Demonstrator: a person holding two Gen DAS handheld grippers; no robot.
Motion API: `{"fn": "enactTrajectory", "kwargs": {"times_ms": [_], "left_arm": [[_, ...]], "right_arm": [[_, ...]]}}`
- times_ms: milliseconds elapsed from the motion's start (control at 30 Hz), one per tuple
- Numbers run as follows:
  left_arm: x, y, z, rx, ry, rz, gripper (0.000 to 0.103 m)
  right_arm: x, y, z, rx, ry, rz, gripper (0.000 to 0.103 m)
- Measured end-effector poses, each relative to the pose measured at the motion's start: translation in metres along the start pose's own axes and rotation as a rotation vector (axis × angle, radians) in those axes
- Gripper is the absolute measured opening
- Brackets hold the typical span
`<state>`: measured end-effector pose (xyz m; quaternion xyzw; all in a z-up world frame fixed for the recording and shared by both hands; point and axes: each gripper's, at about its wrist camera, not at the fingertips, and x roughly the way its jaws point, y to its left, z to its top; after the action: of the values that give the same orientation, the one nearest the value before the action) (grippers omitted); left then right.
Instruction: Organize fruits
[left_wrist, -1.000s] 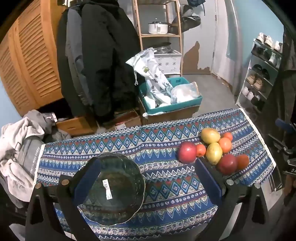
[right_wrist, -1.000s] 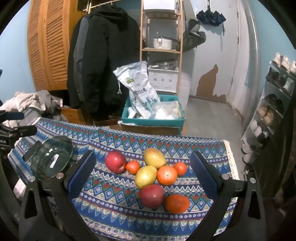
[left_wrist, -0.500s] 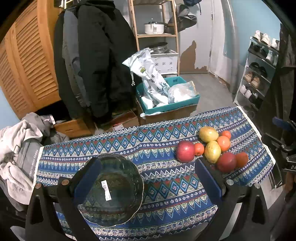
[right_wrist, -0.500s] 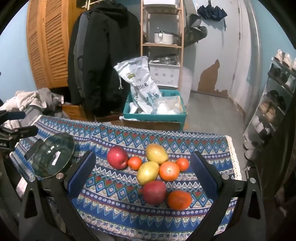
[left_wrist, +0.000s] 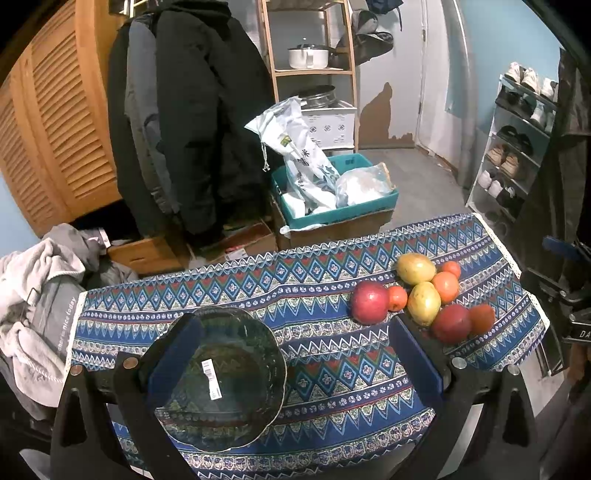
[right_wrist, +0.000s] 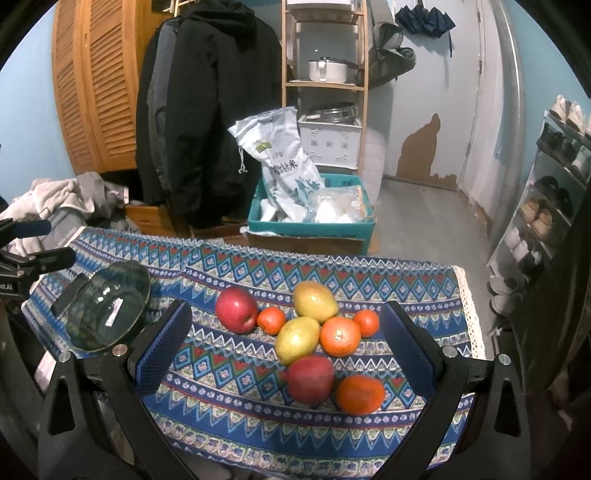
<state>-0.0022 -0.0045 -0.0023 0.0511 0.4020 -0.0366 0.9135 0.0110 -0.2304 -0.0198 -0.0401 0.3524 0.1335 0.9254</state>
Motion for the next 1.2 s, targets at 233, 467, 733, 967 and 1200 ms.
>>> {"fn": "enactTrajectory", "kwargs": {"times_ms": [233, 467, 733, 967, 1200], "left_arm": [[-0.0003, 0.0010, -0.0004, -0.001, 0.004, -0.004, 0.102], [-0.0004, 0.0007, 0.0001, 0.000, 0.004, -0.006, 0.102], [-0.0004, 0.0007, 0.0001, -0.001, 0.004, -0.006, 0.102], [0.0004, -0.0008, -0.0019, 0.000, 0.007, -0.009, 0.102], [0.0022, -0.0005, -0.0042, 0.001, 0.011, -0.010, 0.102]], "right_arm": [[0.0015, 0.0027, -0.0026, -0.005, 0.005, 0.000, 0.100], [-0.0003, 0.0027, -0.0025, -0.006, 0.001, -0.002, 0.100], [-0.0013, 0.0018, -0.0020, -0.009, 0.002, 0.002, 0.100], [-0.0012, 0.0025, -0.0012, -0.018, 0.008, 0.004, 0.100], [-0.0005, 0.0024, -0.0010, -0.010, 0.016, 0.000, 0.100]]}}
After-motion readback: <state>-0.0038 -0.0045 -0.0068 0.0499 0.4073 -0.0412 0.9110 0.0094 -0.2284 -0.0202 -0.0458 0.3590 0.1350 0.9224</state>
